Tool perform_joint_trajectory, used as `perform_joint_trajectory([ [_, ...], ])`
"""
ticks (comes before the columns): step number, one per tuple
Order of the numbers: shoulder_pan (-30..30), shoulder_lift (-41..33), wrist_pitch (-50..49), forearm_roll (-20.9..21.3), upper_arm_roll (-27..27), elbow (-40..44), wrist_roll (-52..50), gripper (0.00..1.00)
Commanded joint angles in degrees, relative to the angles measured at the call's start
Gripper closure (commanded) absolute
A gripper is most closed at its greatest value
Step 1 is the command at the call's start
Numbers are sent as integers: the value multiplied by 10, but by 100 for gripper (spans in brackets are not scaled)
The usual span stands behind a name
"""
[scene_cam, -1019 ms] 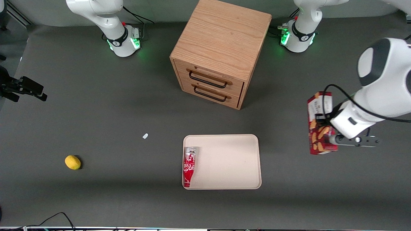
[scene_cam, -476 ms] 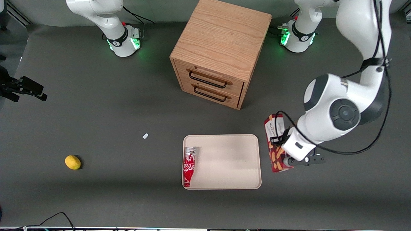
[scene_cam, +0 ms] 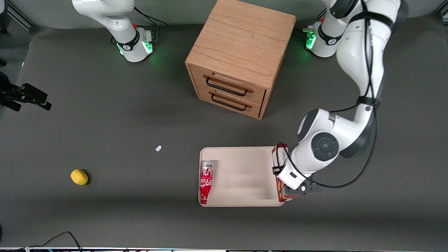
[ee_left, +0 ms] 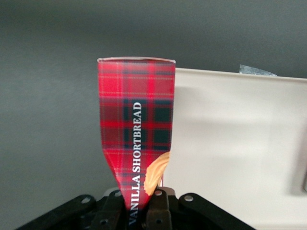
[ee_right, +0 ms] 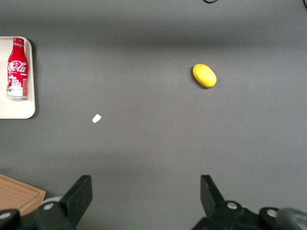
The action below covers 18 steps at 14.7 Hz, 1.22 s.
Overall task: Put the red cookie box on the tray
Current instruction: 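Carry the upright box over the white tray with the left gripper, then lower the box onto the tray and open the left gripper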
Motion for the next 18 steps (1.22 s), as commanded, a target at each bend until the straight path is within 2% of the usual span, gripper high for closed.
perform_joint_trajectory([
  [1, -18, 41, 9, 11, 15, 43, -15, 100],
  [10, -26, 61, 9, 28, 17, 26, -9, 100],
  [11, -25, 59, 9, 28, 18, 23, -7, 36],
  [12, -23, 55, 10, 37, 18, 14, -5, 0],
  [14, -4, 33, 36, 47, 14, -14, -7, 0],
  [18, 3, -17, 56, 40, 13, -58, -12, 0],
])
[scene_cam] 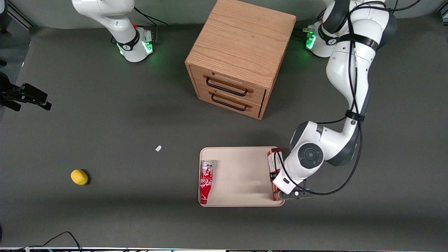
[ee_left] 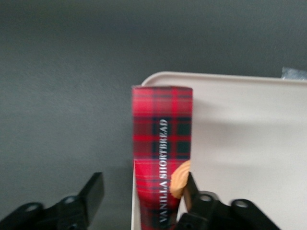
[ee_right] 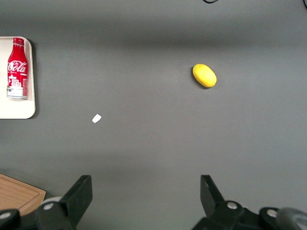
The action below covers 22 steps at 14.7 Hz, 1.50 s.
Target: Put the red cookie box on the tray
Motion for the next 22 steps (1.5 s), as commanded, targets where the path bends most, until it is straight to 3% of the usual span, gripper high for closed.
perform_joint_trajectory([
  [1, 10, -73, 8, 3, -3, -67, -11, 0],
  [5, 36, -154, -4, -83, -9, -111, -9, 0],
  [8, 98, -237, -15, -87, -37, -187, 0, 0],
  [11, 126, -298, -83, -85, -40, -199, 14, 0],
  [17, 225, -464, -238, -88, -26, -274, 256, 0],
  [22, 234, -534, -310, -88, 28, -275, 365, 0],
])
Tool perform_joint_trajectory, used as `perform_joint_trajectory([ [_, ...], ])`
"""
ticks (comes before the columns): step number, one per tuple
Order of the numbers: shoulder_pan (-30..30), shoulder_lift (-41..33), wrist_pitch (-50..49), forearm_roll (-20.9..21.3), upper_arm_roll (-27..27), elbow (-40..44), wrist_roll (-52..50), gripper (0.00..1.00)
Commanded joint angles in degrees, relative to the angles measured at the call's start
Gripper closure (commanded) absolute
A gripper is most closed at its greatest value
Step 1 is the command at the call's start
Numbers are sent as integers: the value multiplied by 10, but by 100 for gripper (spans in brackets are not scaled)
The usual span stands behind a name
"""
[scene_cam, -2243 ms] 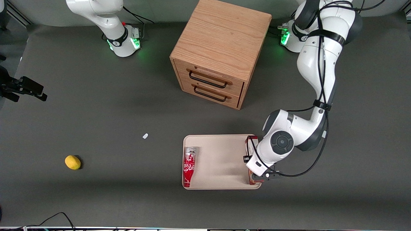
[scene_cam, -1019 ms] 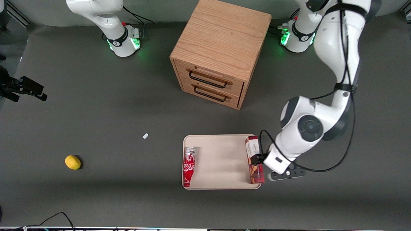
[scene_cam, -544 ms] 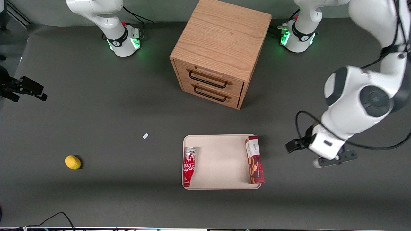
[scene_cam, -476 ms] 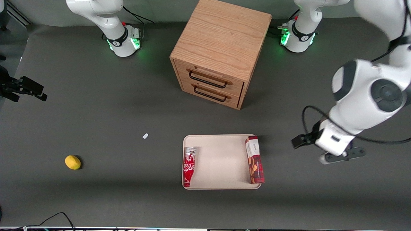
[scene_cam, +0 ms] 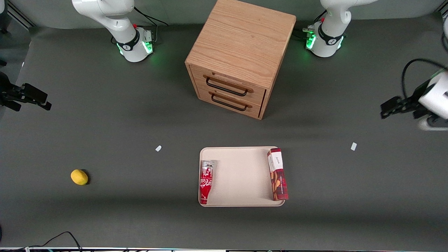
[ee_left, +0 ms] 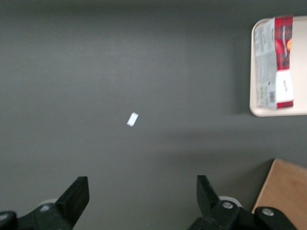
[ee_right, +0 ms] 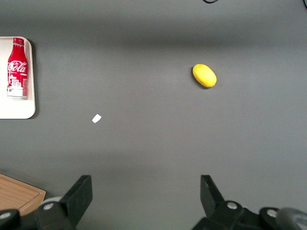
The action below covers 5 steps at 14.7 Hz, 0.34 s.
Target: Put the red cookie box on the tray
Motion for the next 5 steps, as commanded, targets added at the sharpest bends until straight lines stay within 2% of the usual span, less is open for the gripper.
perform_joint_trajectory([
  [1, -1, -44, -22, -7, 19, -27, 51, 0],
  [5, -1, -58, -30, -7, 26, -27, 62, 0],
])
